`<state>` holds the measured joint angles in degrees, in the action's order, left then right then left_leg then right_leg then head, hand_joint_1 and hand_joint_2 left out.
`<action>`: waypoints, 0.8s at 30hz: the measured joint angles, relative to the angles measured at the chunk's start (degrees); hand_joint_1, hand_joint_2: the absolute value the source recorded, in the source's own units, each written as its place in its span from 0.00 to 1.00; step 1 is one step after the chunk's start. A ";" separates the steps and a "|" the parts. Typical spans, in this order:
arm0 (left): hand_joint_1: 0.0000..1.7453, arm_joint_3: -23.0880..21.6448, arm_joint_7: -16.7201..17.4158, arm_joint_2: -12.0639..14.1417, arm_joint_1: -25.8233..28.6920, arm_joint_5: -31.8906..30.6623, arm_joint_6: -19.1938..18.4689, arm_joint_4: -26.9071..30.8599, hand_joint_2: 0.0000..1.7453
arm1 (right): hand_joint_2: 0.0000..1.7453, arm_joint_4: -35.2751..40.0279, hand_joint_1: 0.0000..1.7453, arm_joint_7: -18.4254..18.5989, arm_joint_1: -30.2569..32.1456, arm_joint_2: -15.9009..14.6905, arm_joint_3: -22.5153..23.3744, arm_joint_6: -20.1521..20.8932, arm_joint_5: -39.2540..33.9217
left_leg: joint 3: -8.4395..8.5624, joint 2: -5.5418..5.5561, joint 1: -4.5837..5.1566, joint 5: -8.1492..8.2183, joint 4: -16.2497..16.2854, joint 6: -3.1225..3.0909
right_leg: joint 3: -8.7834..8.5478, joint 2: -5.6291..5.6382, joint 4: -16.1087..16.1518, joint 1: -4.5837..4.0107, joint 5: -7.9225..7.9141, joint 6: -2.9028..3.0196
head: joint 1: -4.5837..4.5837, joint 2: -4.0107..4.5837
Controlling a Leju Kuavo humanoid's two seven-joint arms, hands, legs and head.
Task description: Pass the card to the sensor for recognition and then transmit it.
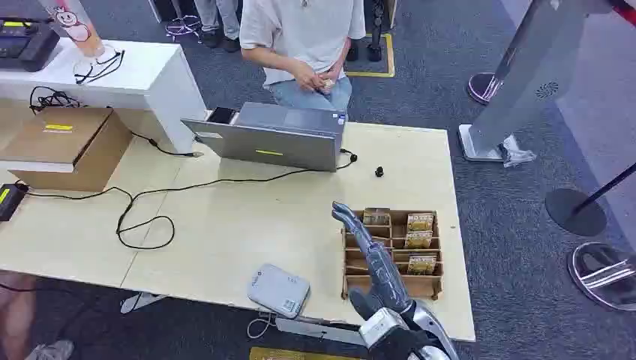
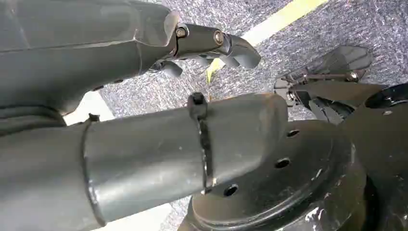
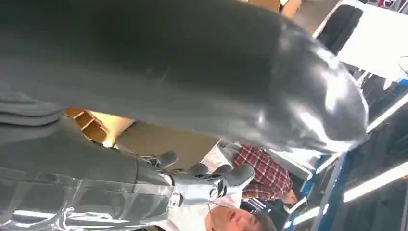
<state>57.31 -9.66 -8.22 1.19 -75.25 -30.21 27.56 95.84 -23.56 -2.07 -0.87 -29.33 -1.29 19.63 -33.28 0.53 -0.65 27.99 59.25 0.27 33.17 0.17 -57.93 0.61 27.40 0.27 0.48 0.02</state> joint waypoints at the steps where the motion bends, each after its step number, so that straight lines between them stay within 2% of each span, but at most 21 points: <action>1: 0.00 0.00 0.02 -0.06 0.04 -0.02 -0.06 0.15 0.00 | 0.00 0.00 0.00 0.00 0.00 0.00 -0.06 0.00 0.00 | 0.00 0.00 0.00 0.00 0.00 0.00 | 0.00 0.00 0.00 0.00 0.00 0.00 | 0.00 0.00; 24: 0.00 0.90 0.02 -0.55 0.46 -0.87 -1.51 1.35 0.00 | 0.00 -0.02 0.00 0.35 -0.94 0.00 -0.48 -0.09 0.96 | 0.01 0.00 0.00 0.00 0.00 0.00 | 0.00 0.00 0.00 0.00 0.00 0.00 | 0.00 0.00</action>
<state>58.21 -9.64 -8.76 1.65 -76.13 -31.71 28.92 95.82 -23.21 -3.00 -0.87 -29.81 -1.38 20.59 -33.27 0.53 -0.65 27.99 59.25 0.27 33.17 0.17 -57.93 0.61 27.40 0.27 0.48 0.02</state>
